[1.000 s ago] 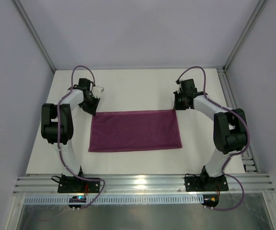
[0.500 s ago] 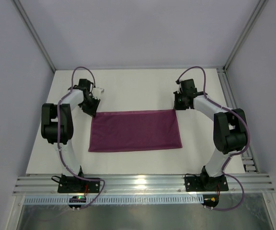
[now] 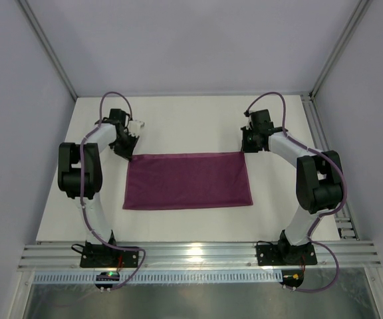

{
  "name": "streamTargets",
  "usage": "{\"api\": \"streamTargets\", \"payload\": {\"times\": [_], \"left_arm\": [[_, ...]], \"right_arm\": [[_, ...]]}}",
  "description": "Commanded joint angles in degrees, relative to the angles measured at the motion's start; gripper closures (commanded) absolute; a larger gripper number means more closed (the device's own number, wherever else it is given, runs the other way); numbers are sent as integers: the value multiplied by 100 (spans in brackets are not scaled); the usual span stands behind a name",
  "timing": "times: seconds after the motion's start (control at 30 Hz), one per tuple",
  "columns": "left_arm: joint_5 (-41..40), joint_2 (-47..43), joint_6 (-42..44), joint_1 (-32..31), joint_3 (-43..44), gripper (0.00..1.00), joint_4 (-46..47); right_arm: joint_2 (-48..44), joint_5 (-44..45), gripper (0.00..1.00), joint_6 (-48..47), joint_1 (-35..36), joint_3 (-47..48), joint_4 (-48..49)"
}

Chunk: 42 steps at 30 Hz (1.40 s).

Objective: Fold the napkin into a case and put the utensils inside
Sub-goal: Smooth out the rectangle-folded napkin at the center of the board.

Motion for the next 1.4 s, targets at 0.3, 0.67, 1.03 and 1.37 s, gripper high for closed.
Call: {"api": "streamTargets", "payload": {"times": [0.3,0.67,1.03,1.37], "left_arm": [[-3,-849,-106,-11,-297,100,490],[-82,-1015,-194,-3,-245,100,587],[-74,-629,-326,-11,10,100,657],[-249,-164,-335,-3,291,100,877]], "right_arm": [[-262,176,96,28,-6,96,59],[-297,290,96,28,-120,184,6],[-69,290,96,63,-173,272,50],[458,370,96,195,-216,526,147]]}}
